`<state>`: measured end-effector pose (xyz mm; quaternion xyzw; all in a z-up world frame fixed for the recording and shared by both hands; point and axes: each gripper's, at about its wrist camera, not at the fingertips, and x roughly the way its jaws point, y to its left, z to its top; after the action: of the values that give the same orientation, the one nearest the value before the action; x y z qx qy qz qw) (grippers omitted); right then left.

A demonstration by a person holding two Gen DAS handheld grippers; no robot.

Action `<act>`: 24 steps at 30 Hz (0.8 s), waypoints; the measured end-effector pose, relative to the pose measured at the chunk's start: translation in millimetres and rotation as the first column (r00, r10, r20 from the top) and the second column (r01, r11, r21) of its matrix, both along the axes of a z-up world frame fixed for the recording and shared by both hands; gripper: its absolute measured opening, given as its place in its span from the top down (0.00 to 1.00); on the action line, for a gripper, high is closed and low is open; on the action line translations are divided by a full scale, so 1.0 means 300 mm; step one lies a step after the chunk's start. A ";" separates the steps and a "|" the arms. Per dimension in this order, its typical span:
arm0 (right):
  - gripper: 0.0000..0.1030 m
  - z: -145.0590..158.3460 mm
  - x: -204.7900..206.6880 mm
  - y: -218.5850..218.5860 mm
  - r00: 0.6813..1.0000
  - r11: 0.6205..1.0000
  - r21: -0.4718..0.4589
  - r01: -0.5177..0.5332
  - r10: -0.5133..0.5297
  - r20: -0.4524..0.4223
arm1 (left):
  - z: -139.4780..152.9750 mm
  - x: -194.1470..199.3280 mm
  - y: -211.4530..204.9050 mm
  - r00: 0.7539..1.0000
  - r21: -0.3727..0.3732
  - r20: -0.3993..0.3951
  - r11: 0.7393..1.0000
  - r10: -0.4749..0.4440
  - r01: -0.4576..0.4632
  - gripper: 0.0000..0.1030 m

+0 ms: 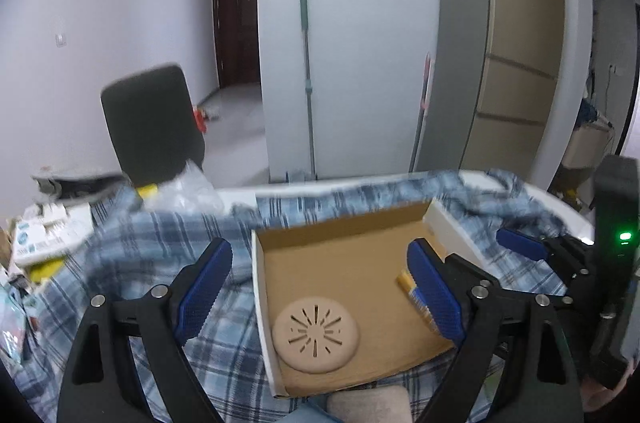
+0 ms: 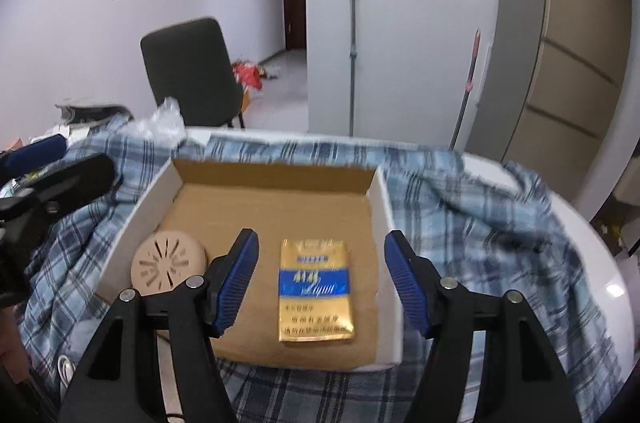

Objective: Organize soft objects
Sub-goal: 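Move the right tool to the green felt pouch and grasp it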

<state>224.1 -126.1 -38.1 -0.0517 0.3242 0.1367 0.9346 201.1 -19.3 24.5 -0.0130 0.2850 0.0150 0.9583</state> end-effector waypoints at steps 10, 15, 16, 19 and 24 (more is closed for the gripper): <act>0.37 0.250 -0.197 -0.062 0.990 0.998 0.052 -0.020 0.013 0.138 | 0.246 -0.242 0.084 0.981 0.013 0.193 1.000 0.021 -0.024 0.12; 0.35 0.328 -0.377 -0.109 0.974 0.995 0.088 -0.046 0.025 0.226 | 0.279 -0.406 0.098 0.973 0.035 0.229 0.999 0.028 -0.037 0.12; 0.34 0.331 -0.405 -0.113 0.972 0.994 0.092 -0.051 0.028 0.234 | 0.279 -0.445 0.098 0.970 0.036 0.242 0.999 0.026 -0.036 0.12; 0.34 0.319 -0.472 -0.115 0.972 0.993 0.096 -0.064 0.040 0.232 | 0.262 -0.520 0.098 0.970 0.004 0.245 1.000 0.015 -0.017 0.12; 0.34 0.285 -0.566 -0.121 0.971 0.994 0.084 -0.072 0.051 0.235 | 0.185 -0.607 0.106 0.976 -0.050 0.217 0.998 -0.019 0.030 0.12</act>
<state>54.4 -162.3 47.4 -0.0344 0.2040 0.1734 0.9629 19.0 12.5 80.1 -0.0363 0.1792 -0.0059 0.9831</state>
